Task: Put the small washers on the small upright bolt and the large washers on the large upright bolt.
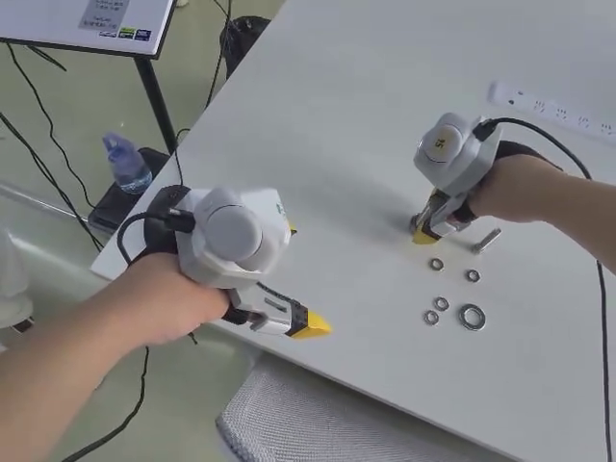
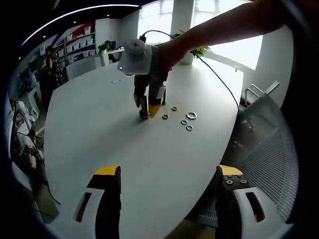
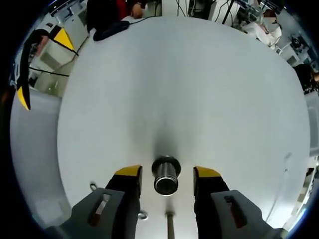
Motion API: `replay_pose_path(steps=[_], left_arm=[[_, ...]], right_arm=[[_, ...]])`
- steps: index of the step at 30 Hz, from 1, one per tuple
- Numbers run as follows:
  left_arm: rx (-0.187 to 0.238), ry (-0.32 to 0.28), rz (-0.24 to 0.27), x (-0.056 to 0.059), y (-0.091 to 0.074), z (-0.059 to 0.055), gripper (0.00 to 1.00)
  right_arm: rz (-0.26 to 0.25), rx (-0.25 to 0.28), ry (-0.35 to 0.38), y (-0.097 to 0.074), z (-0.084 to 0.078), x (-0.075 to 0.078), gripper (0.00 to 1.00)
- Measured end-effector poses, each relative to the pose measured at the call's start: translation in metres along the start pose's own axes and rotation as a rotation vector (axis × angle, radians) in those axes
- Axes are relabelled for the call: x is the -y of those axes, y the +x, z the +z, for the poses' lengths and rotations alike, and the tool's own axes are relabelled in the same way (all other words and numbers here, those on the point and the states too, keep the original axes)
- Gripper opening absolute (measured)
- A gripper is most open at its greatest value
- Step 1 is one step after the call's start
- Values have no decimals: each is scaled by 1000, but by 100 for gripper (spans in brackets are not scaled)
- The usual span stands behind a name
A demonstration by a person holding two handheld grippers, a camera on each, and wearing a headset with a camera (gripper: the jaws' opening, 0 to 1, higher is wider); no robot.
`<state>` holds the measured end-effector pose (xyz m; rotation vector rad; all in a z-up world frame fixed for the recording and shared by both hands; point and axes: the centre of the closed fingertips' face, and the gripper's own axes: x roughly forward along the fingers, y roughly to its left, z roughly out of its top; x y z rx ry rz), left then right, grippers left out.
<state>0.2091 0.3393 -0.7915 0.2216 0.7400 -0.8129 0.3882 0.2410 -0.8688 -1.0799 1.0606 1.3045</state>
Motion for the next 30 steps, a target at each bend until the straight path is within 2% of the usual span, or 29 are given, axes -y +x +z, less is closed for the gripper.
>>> replay_pose_path(steps=[6,11,17,20,24,30], left_arm=[[8,5,2,0,-1,4,78],[20,5,-5,4,-3,8,78],[25,11,-15,6,-1,9,81],[88,-25,-6,2,-6,25,83],[68,13,-1,-1,-4,26,84],[71,23,-18,1,-2,30,87]], right_arm=[[6,2,-4,-8,0,2,43],[6,38,32,-22,4,4,44],[-12,49,31,-34,2,4,44],[-16,57,41,-37,3,4,44],[-21,67,60,-47,1,1,44],[-25,53,68,-54,-6,-6,44]])
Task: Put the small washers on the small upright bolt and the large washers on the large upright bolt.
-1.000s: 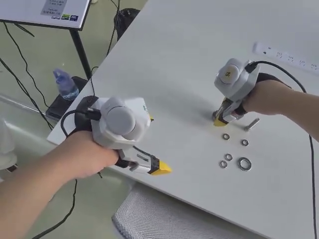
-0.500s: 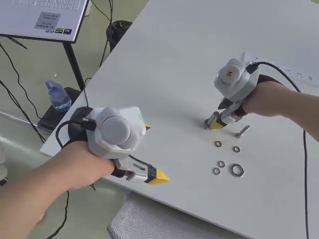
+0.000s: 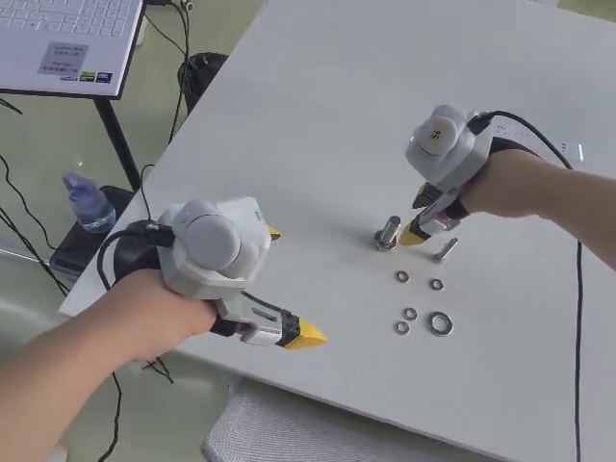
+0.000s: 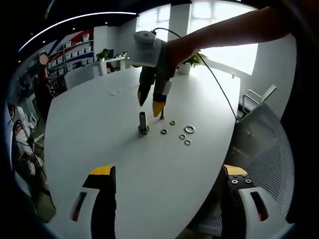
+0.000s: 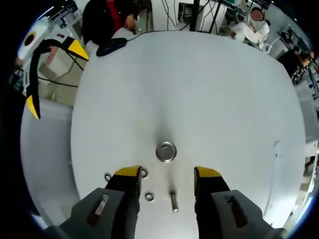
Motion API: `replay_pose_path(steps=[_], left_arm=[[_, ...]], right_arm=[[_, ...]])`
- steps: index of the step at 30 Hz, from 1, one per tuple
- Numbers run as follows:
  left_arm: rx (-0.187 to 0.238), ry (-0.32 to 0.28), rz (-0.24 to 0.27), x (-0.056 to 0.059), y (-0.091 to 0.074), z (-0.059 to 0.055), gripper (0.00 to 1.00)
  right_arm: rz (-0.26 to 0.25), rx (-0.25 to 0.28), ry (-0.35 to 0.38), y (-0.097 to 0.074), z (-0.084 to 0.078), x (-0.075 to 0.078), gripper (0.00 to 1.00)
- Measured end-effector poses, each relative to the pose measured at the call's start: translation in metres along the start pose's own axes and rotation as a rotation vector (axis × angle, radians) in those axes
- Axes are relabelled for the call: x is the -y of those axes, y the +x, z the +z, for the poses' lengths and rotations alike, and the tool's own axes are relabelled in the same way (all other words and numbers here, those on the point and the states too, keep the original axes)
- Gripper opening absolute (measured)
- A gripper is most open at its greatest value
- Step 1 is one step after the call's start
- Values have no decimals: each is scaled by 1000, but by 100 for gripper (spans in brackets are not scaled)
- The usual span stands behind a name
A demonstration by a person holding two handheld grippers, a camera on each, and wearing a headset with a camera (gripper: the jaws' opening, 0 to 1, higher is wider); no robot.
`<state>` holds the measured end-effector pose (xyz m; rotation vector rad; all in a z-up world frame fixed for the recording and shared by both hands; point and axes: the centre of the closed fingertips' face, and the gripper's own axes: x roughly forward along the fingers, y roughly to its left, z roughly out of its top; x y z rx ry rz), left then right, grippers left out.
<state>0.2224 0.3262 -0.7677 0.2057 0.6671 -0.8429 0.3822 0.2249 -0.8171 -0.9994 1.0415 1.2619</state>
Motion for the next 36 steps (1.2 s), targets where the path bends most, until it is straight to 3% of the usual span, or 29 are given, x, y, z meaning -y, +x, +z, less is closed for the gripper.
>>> replay_pose_path(steps=[11,13,20,23,36], left_arm=[[-22,13,-22,2,4,-4,92],[-24,13,-24,2,4,-4,91],[-42,19,-31,4,7,-6,90],[-68,31,-26,3,8,-10,88],[-37,32,-6,1,6,-1,90]], right_arm=[[-14,-9,-19,-16,-12,-16,42],[-17,-8,-14,-14,-17,-14,42],[-11,-9,17,-19,-32,-32,42],[-13,-15,24,-21,-41,-37,42],[-17,-17,71,-32,-73,-56,42]])
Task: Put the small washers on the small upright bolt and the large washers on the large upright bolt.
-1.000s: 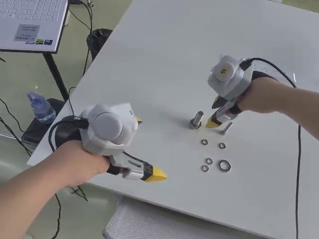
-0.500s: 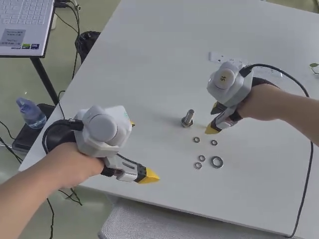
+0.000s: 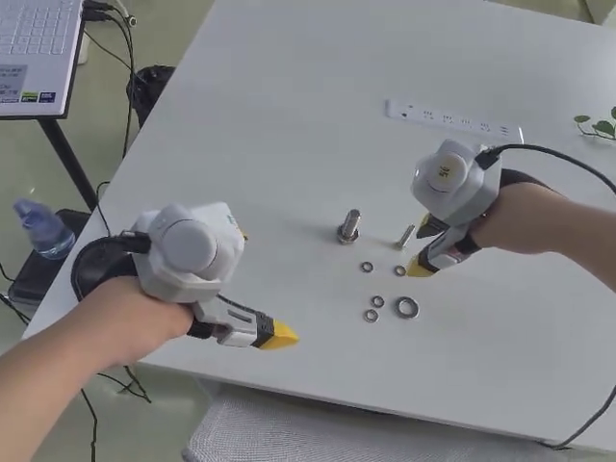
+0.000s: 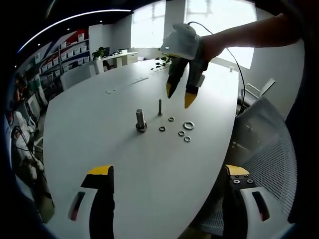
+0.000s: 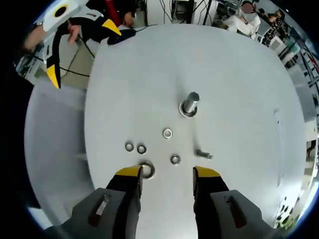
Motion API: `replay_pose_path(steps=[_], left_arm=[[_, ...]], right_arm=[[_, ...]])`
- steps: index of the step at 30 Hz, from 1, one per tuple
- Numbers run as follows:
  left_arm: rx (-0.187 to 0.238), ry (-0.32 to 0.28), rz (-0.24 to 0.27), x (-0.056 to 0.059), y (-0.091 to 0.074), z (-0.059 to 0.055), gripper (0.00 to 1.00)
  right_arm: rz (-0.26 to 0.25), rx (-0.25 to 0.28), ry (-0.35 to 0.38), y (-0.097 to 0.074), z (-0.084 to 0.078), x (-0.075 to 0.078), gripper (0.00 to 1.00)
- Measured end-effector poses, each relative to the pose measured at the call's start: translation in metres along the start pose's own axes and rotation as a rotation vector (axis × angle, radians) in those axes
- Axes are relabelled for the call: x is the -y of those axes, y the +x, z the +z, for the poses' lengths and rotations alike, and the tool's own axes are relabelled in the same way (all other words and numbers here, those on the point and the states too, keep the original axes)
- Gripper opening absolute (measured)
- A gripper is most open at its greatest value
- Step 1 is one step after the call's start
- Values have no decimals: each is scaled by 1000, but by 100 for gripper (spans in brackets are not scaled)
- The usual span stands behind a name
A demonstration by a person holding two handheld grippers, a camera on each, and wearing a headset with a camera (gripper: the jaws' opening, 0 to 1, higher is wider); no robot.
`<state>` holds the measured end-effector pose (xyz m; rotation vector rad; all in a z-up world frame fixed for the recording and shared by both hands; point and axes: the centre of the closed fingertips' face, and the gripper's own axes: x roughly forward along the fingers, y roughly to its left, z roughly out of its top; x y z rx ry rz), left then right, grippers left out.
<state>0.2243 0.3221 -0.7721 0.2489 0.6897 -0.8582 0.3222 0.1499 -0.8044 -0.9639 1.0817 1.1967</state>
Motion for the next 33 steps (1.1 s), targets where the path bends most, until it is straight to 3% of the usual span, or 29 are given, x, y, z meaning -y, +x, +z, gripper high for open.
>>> replay_pose_path(steps=[16,24,33], left_arm=[[8,-16,2,7,-2,1,91],[10,-10,-12,11,1,5,92],[5,-7,-15,8,1,2,91]], right_arm=[[15,7,43,-3,-27,-29,42],[19,5,35,1,-25,-35,42],[25,11,36,16,-23,-39,42]])
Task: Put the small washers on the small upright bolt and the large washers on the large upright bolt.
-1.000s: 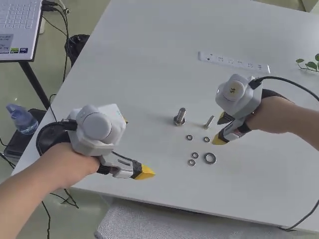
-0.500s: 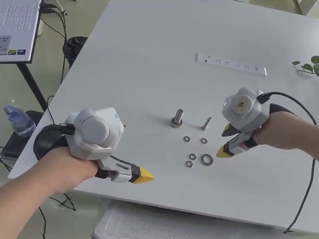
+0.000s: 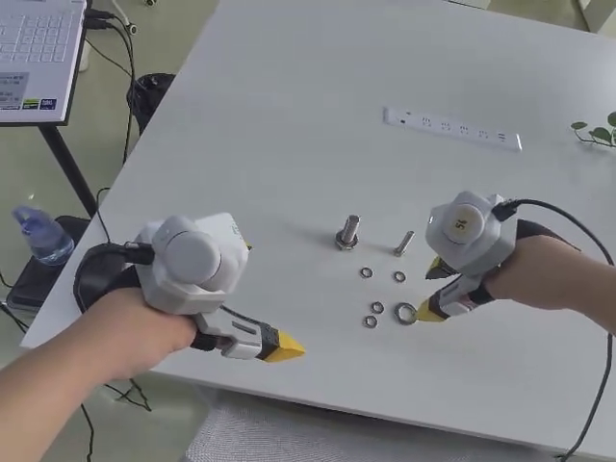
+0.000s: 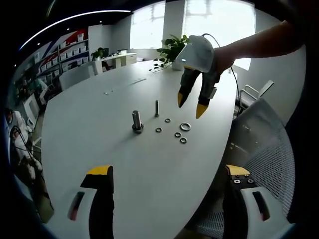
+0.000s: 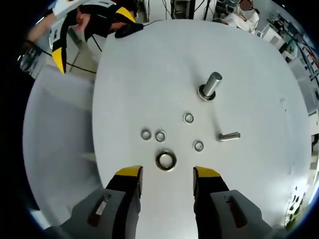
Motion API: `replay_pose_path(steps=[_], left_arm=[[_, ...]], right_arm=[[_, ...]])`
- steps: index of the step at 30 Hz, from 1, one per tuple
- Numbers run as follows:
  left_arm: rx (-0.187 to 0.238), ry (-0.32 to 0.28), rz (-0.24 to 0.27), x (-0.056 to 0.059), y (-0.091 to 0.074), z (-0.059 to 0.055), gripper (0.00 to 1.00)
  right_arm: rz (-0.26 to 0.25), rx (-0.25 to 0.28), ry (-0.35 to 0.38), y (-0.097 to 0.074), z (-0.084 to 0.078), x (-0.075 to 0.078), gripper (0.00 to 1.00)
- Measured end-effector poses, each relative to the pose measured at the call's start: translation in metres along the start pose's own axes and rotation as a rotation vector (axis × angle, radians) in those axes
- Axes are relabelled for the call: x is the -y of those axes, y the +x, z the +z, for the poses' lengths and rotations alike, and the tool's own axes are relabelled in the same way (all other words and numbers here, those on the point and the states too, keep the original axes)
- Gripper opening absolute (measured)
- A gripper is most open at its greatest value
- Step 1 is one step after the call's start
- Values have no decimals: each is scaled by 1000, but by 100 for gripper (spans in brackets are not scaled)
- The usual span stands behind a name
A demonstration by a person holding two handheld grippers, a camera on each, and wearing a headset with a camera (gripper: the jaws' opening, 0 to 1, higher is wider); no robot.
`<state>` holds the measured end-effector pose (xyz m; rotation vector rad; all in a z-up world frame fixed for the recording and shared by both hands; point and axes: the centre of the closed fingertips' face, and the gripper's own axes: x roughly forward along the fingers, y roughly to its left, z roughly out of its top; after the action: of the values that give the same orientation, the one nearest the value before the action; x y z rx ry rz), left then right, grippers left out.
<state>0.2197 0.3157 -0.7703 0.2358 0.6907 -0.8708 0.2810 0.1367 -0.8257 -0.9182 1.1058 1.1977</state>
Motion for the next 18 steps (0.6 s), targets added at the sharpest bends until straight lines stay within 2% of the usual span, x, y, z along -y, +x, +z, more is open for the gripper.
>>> replay_pose_path(steps=[6,12,18], left_arm=[[-14,2,-4,-1,0,-3,90],[1,2,-5,-2,-2,0,89],[-5,2,-3,-3,-2,-1,89]], right_arm=[[-9,-9,15,18,-4,4,42],[-15,-12,13,32,-6,5,42],[-21,-10,14,42,-7,7,41]])
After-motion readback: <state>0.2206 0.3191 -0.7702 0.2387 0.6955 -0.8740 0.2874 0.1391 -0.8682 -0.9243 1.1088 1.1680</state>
